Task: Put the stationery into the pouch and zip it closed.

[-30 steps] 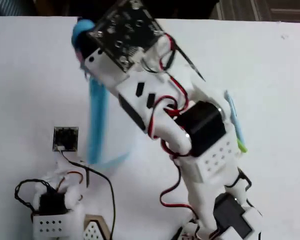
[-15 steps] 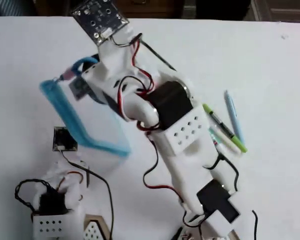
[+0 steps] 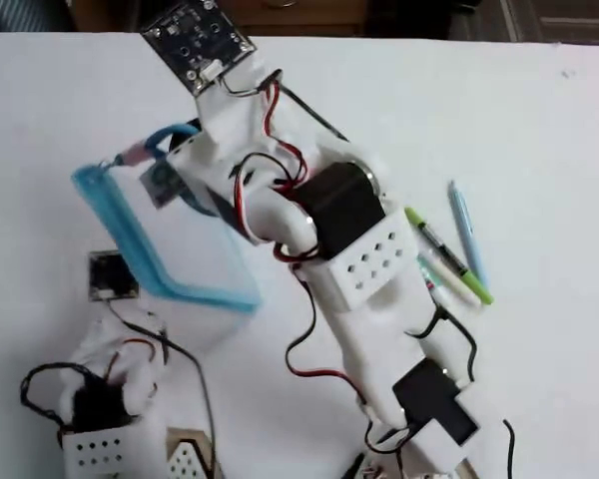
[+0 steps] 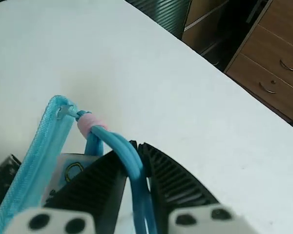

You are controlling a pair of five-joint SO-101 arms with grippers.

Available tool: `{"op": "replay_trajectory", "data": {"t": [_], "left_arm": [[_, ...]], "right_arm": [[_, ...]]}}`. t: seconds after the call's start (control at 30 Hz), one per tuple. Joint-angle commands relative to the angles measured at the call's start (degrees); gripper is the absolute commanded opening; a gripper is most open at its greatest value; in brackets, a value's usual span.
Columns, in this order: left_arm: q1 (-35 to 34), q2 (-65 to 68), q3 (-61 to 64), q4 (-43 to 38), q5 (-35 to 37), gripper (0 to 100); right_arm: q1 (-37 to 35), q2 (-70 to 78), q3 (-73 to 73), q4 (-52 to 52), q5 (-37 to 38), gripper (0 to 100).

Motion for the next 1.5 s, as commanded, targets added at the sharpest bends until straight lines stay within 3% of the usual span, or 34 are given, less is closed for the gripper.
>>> {"op": "replay_trajectory", "data": {"t": [0.0, 0.1, 0.23, 0.33, 0.4, 0.47, 0.57, 0.7, 0.9, 1.03, 1.1, 1.3, 1.47], "left_arm": [[-5.5, 0.0, -6.4, -6.3, 0.1, 2], [-13.1, 0.0, -16.8, -7.5, -7.0, 3], [-23.1, 0.0, -28.2, -19.0, -19.4, 17], [-27.9, 0.0, -29.5, -29.8, -13.6, 25], [-30.0, 0.3, -29.0, -35.3, -7.5, 24], [-30.2, 0.3, -28.5, -37.9, -3.3, 22], [-27.2, 0.3, -28.3, -37.7, -2.9, 23], [-20.0, 0.3, -28.8, -29.8, -2.9, 24], [-7.6, 0.3, -36.9, -5.0, -5.7, 24], [0.3, 1.4, -44.7, 7.6, 5.5, 32], [5.5, 5.5, -44.3, 8.9, 6.2, 31], [7.6, 24.6, -55.6, 8.0, 14.1, 31], [14.5, 36.3, -61.5, 10.5, 17.3, 31]], "right_arm": [[0.0, -0.5, -1.7, 1.1, 2.1, 1.6], [0.1, -0.4, -1.7, 1.5, 2.2, 1.6], [0.1, -0.3, -1.7, 1.5, 2.2, 1.6], [0.1, 0.0, -1.6, 1.5, 3.6, 1.6], [0.1, 0.0, -1.5, 1.5, 6.6, 1.6], [0.1, -0.3, -1.5, 1.6, 8.7, 1.6], [0.1, -0.3, -1.6, 3.4, 11.0, 1.6], [0.1, -0.5, -1.8, 4.4, 11.9, 1.6], [4.8, -0.1, -1.9, 4.0, 12.0, 1.6], [7.3, -0.4, -1.7, 4.0, 12.0, 1.6], [7.5, -0.4, -1.9, 4.1, 12.0, 1.6], [7.5, -0.4, -1.7, 4.3, 12.0, 1.6], [7.5, -0.4, -1.7, 4.2, 12.0, 1.6]]}}
